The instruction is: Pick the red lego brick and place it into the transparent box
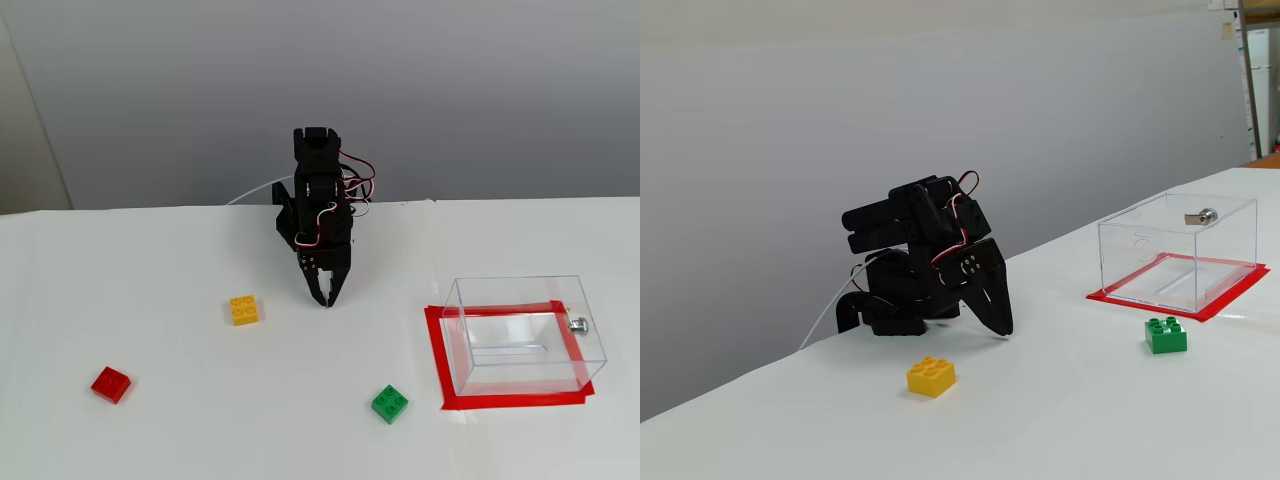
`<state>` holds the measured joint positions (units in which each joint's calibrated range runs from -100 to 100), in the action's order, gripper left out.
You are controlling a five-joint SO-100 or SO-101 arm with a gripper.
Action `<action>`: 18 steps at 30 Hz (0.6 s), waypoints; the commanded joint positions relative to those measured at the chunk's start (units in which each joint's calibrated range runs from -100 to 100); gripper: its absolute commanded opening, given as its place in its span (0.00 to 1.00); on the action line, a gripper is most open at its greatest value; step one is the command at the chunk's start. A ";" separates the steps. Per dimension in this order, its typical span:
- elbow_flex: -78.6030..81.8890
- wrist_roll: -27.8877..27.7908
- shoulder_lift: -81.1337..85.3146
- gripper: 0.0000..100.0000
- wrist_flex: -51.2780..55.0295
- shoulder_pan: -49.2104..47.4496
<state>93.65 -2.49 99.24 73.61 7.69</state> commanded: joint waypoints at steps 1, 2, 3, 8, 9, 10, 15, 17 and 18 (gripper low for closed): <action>-1.33 0.19 0.17 0.02 -0.50 0.55; -1.33 0.19 0.08 0.02 -0.50 0.70; -1.33 0.19 0.08 0.02 -0.50 0.85; -3.68 0.25 -2.97 0.02 -0.59 3.88; -4.95 0.25 -4.75 0.02 -0.76 4.32; -6.21 0.25 -6.79 0.02 -1.54 4.69; -12.18 0.25 -18.08 0.02 -10.94 7.35; -14.26 0.25 -22.06 0.02 -14.43 7.87; -15.53 0.25 -23.93 0.02 -15.99 8.09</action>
<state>83.05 -2.30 80.47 61.78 14.96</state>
